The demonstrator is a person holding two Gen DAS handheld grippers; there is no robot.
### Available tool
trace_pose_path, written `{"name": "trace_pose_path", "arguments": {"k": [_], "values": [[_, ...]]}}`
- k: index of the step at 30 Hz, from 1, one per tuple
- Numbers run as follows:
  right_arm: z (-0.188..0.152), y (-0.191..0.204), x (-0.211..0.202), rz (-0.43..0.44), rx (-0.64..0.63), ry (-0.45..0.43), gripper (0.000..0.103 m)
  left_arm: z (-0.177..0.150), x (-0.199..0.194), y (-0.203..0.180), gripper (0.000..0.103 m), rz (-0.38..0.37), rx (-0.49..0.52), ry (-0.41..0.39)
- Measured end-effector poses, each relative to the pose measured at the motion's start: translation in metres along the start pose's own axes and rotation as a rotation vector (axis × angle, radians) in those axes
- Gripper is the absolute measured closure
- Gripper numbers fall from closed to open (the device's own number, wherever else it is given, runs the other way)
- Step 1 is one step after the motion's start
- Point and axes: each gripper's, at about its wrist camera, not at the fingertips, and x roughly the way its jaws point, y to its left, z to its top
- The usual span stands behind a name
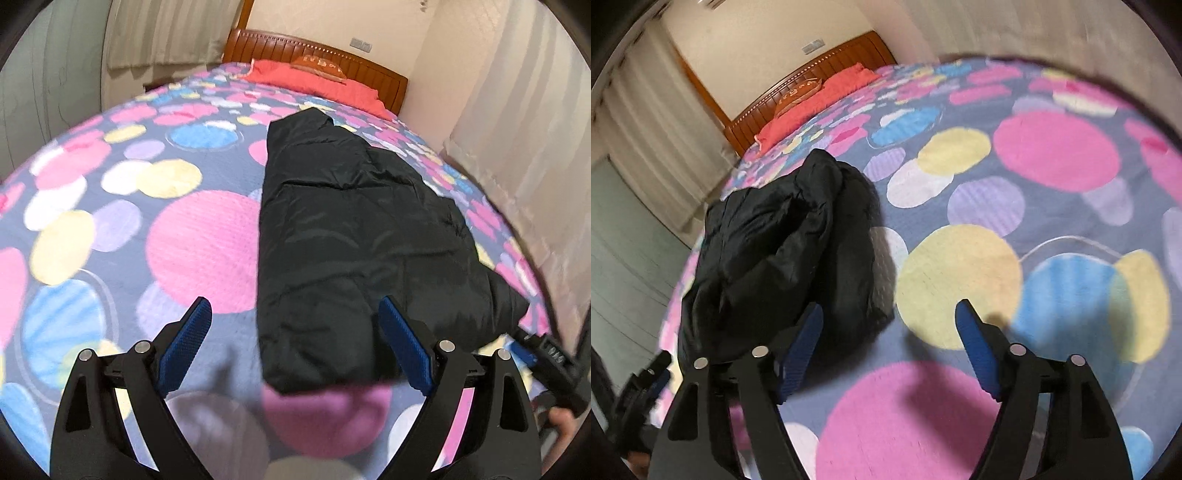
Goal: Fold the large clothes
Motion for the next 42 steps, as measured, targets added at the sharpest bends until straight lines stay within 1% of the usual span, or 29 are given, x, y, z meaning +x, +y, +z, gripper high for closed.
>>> {"name": "trace_pose_path", "arguments": {"k": [3, 6, 9, 11, 16, 20, 29, 42], "values": [[-0.008, 0.012, -0.013, -0.035, -0.066, -0.015, 0.029, -0.008, -0.014, -0.004, 0.011, 0.053, 0.038, -0.020], [-0.013, 0.030, -0.023, -0.063, -0.141, -0.028, 0.028, -0.015, -0.029, -0.004, 0.011, 0.088, 0.044, -0.044], [-0.018, 0.052, -0.034, -0.092, -0.219, -0.061, 0.023, -0.016, -0.041, -0.003, 0.011, 0.100, 0.038, -0.063], [-0.022, 0.064, -0.039, -0.101, -0.265, -0.078, 0.023, -0.016, -0.046, -0.004, 0.011, 0.106, 0.041, -0.064], [-0.027, 0.085, -0.054, -0.102, -0.324, -0.096, 0.023, -0.014, -0.062, -0.008, 0.010, 0.106, 0.057, -0.077], [-0.028, 0.094, -0.063, -0.102, -0.343, -0.112, 0.023, -0.015, -0.071, -0.011, 0.010, 0.103, 0.070, -0.094], [-0.035, 0.108, -0.073, -0.106, -0.379, -0.136, 0.023, -0.018, -0.076, -0.013, 0.010, 0.097, 0.068, -0.093], [-0.038, 0.110, -0.075, -0.103, -0.382, -0.142, 0.023, -0.021, -0.080, -0.015, 0.010, 0.094, 0.067, -0.098]]}}
